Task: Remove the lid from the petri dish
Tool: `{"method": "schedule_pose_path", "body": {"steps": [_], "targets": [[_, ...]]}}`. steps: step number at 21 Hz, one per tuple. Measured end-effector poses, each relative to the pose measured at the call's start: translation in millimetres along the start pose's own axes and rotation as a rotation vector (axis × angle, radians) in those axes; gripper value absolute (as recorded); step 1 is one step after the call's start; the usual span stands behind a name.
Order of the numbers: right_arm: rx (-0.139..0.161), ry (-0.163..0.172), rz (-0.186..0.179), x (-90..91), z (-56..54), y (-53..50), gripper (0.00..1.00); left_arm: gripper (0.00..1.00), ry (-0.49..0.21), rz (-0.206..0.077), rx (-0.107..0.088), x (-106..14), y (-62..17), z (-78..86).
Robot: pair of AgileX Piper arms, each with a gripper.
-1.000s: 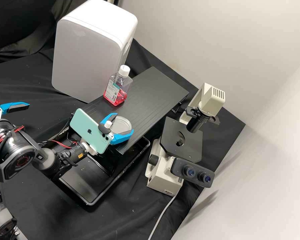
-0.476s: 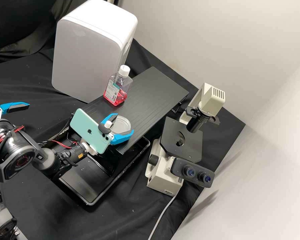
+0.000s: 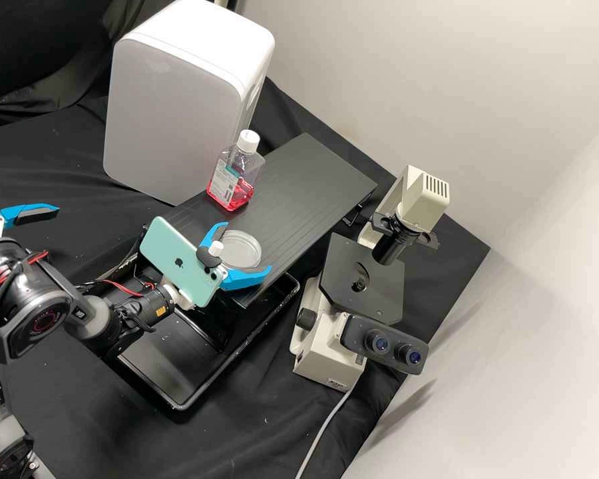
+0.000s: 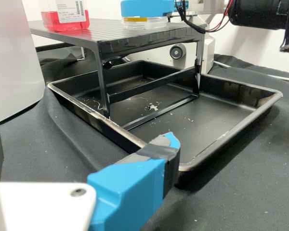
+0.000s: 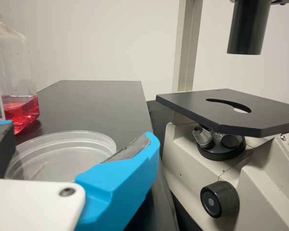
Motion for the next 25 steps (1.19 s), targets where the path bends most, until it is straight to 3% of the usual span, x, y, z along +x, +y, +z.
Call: {"method": "schedule_pose_path", "body": {"steps": [14,20,25], "targets": [[0.004,0.008,-0.011,-0.2,-3.2,-3.5,1.00,1.00,0.000,0.000,0.000,0.0,0.0,0.0],[-0.015,0.012,-0.015,-0.4,-5.4,-5.9,1.00,1.00,-0.001,0.003,-0.002,0.7,0.6,0.6],[-0.012,0.010,-0.013,-0.5,-5.3,-5.8,1.00,1.00,-0.001,0.003,-0.002,0.7,0.6,0.6]]}}
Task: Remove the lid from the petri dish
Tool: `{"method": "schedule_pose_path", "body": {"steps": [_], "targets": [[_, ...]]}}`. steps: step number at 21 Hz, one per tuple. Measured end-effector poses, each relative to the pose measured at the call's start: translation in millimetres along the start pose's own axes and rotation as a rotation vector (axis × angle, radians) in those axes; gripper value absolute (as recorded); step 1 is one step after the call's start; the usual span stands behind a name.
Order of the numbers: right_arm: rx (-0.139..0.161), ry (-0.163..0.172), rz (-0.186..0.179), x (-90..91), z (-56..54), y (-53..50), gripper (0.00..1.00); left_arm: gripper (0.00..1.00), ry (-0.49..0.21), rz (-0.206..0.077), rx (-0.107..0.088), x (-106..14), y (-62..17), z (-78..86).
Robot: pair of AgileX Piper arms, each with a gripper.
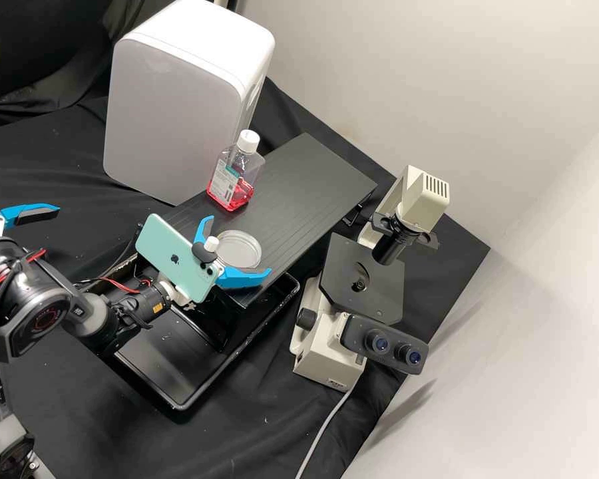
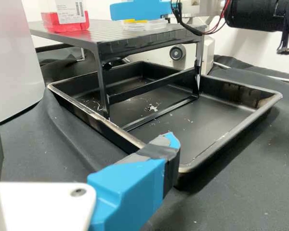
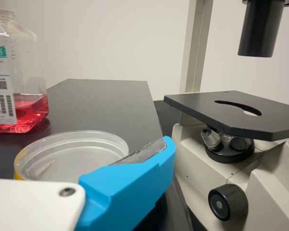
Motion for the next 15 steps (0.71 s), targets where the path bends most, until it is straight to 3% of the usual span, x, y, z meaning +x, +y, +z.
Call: {"method": "schedule_pose_path", "body": {"steps": [15], "targets": [[-0.001,-0.019,-0.019,0.7,3.4,-3.5,1.00,1.00,-0.004,-0.010,0.007,0.2,-2.2,1.0]]}}
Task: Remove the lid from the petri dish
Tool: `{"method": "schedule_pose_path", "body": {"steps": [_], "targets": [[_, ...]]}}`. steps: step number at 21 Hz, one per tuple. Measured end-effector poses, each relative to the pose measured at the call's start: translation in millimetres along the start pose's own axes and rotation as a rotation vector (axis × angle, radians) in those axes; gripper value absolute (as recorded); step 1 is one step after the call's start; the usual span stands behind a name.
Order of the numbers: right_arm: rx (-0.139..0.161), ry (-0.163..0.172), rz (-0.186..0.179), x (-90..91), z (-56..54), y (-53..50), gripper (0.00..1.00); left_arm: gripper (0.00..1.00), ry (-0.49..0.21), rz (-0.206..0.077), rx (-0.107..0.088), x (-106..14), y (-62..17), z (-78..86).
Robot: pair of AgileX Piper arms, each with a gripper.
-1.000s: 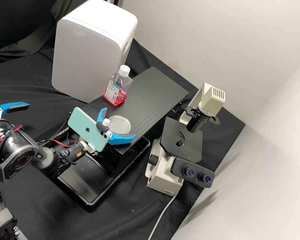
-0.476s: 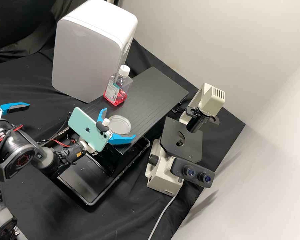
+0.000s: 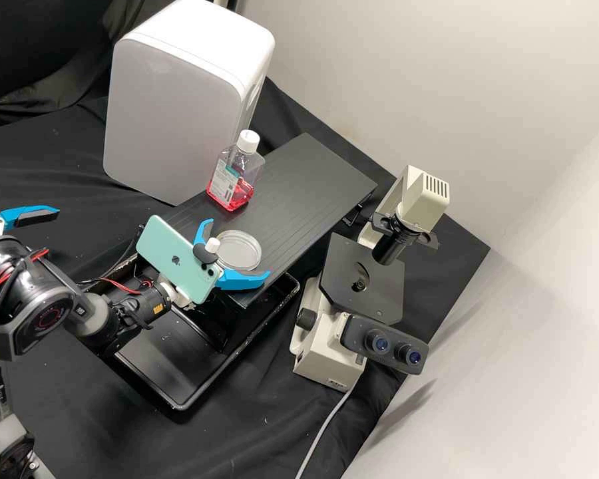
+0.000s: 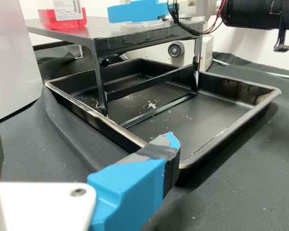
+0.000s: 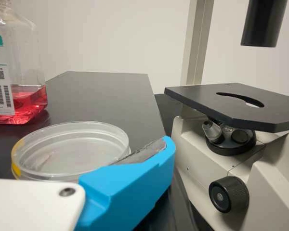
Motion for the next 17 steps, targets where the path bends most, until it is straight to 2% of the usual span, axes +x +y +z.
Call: {"method": "schedule_pose_path", "body": {"steps": [8,9,17], "targets": [[0.000,-0.002,0.002,0.0,0.6,0.6,1.00,1.00,0.000,0.000,0.000,0.0,0.0,0.0],[0.000,-0.003,0.003,0.1,0.9,0.9,0.00,1.00,0.000,0.000,0.000,0.0,0.0,0.0],[0.000,-0.009,0.009,0.1,2.3,2.3,0.00,1.00,-0.004,-0.001,0.001,-0.2,-0.2,0.7]]}}
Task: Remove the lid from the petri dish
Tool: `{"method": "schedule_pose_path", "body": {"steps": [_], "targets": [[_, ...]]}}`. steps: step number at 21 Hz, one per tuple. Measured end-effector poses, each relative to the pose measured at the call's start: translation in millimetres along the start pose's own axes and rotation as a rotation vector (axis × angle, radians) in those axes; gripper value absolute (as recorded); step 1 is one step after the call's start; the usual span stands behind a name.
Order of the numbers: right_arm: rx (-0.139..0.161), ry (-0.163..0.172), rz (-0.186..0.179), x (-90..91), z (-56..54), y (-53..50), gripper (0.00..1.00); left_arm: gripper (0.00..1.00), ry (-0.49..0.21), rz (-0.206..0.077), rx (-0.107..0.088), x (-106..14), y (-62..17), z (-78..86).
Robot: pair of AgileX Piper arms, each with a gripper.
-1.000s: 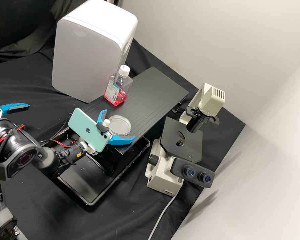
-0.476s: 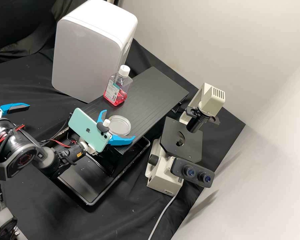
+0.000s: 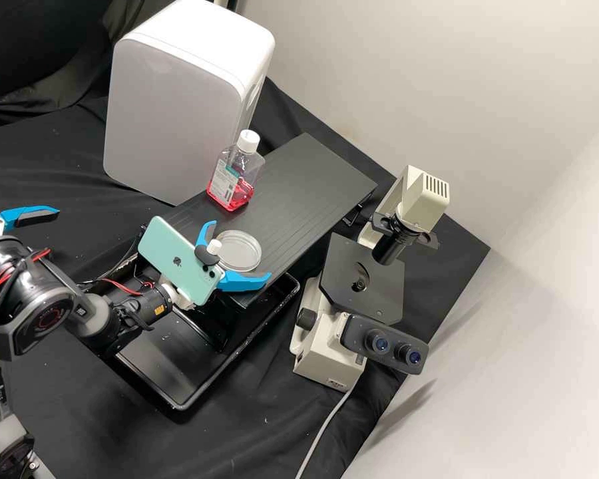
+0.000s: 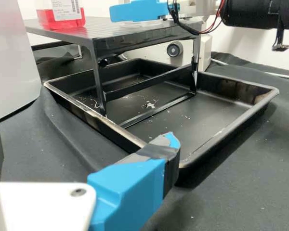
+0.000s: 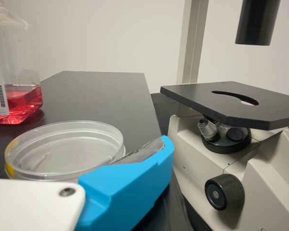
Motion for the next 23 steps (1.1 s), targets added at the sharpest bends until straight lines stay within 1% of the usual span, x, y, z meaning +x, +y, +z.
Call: {"method": "schedule_pose_path", "body": {"steps": [16,20,23], "targets": [[0.000,-0.003,0.003,0.1,0.8,0.9,0.00,1.00,-0.006,-0.001,0.001,-0.3,-0.3,1.1],[0.000,-0.003,0.003,0.1,0.8,0.9,0.00,1.00,-0.002,-0.011,0.007,0.4,-2.5,0.7],[0.000,-0.003,0.003,0.1,0.8,0.9,0.00,1.00,-0.002,-0.011,0.007,0.3,-2.4,0.7]]}}
